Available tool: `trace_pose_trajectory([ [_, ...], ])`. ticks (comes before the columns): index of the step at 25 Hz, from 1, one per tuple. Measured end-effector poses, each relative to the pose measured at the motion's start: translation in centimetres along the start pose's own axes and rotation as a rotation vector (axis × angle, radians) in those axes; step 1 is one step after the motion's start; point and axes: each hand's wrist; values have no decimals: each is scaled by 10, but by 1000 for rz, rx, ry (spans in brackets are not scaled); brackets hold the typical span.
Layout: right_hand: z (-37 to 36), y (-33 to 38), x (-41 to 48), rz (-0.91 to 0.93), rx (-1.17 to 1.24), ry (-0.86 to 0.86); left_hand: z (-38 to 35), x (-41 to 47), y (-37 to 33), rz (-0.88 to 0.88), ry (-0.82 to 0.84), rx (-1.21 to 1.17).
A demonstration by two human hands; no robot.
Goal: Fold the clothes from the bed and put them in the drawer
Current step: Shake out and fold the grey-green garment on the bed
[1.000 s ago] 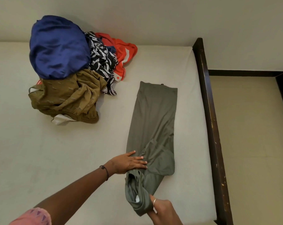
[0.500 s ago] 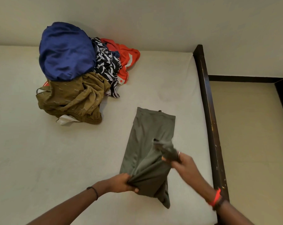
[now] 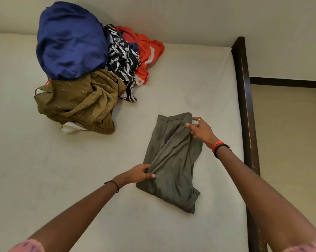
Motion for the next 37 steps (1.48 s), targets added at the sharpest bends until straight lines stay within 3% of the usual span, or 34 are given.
trace_pose_trajectory([
  [4,-48,-26,-43,215,-270,-268,-2,-5,7,25,-82,-9],
  [6,-87,-54,-94,343,-482,-242,-8,-18,8,-49,-312,170],
  [8,-122,-85,-146,426,-784,-181,-15,-30,18,-293,-513,515],
  [11,-149,-128,-189,402,-929,27,-31,-33,42,-594,-399,1102],
  [13,-150,-145,-192,326,-918,55,-42,-28,55,-613,-358,1222],
  [17,-144,-158,-186,284,-1004,75,-52,-14,63,-614,-453,1176],
  [23,-135,-160,-199,311,-1038,88,-54,-37,51,-567,-238,1008],
  [28,-122,-148,-236,334,-944,319,-65,-75,52,-385,-52,961],
  [29,-117,-143,-247,308,-897,467,-71,-87,47,-375,-26,976],
  [30,-111,-134,-257,241,-829,607,-76,-100,38,-336,73,980],
  [32,-99,-121,-268,160,-686,722,-76,-115,13,-142,288,877],
  [34,-80,-104,-267,103,-540,754,-64,-123,-12,-73,322,807],
  [37,-44,-79,-246,83,-471,644,-33,-116,-34,-118,314,657],
])
Point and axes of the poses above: each hand's wrist, its own x-axis towards the middle knuckle, its own z-axis out of the back of the hand, y = z × x, and after that the axes turned 3 degrees about z, right-handed
